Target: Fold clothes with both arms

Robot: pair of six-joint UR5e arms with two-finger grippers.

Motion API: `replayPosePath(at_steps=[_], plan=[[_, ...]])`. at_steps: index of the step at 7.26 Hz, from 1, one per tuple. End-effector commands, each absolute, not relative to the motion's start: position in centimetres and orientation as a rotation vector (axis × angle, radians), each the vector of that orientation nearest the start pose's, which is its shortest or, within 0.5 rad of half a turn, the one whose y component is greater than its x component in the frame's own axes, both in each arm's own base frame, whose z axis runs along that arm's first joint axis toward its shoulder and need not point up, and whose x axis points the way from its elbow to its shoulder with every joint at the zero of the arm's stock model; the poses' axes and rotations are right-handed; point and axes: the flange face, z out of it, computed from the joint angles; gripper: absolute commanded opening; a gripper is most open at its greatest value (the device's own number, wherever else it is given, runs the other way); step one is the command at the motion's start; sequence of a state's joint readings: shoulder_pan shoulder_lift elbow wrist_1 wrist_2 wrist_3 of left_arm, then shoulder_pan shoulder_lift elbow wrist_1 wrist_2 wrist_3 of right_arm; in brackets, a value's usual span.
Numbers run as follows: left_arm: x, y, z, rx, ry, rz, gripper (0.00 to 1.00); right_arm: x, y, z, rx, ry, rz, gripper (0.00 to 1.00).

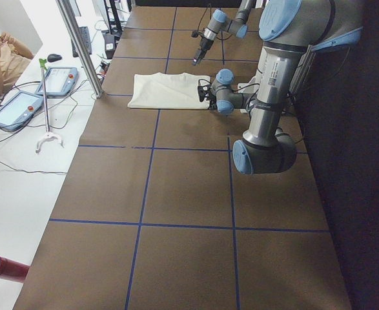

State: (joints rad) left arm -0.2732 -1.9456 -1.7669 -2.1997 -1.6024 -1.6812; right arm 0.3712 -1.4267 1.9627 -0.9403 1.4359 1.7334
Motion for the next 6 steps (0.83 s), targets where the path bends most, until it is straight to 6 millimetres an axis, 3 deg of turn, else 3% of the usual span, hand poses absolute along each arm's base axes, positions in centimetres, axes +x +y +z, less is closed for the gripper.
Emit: replayPosePath(at_steps=[1, 4, 5, 6], plan=[[55.75, -29.12, 28.99, 0.069, 1.202, -0.317, 0.61, -44.01, -32.85, 33.16, 0.248, -1.158, 0.552, 1.00], [56.49, -29.33, 28.77, 0.064, 1.201, -0.325, 0.60, -44.06, -32.87, 33.39, 0.247, -1.154, 0.552, 1.00], [56.60, -29.36, 28.72, 0.060, 1.202, -0.331, 0.56, -44.06, -32.87, 33.39, 0.246, -1.154, 0.553, 1.00], [56.61, -29.36, 28.72, 0.058, 1.202, -0.333, 0.47, -44.06, -32.87, 33.39, 0.247, -1.154, 0.552, 1.00]])
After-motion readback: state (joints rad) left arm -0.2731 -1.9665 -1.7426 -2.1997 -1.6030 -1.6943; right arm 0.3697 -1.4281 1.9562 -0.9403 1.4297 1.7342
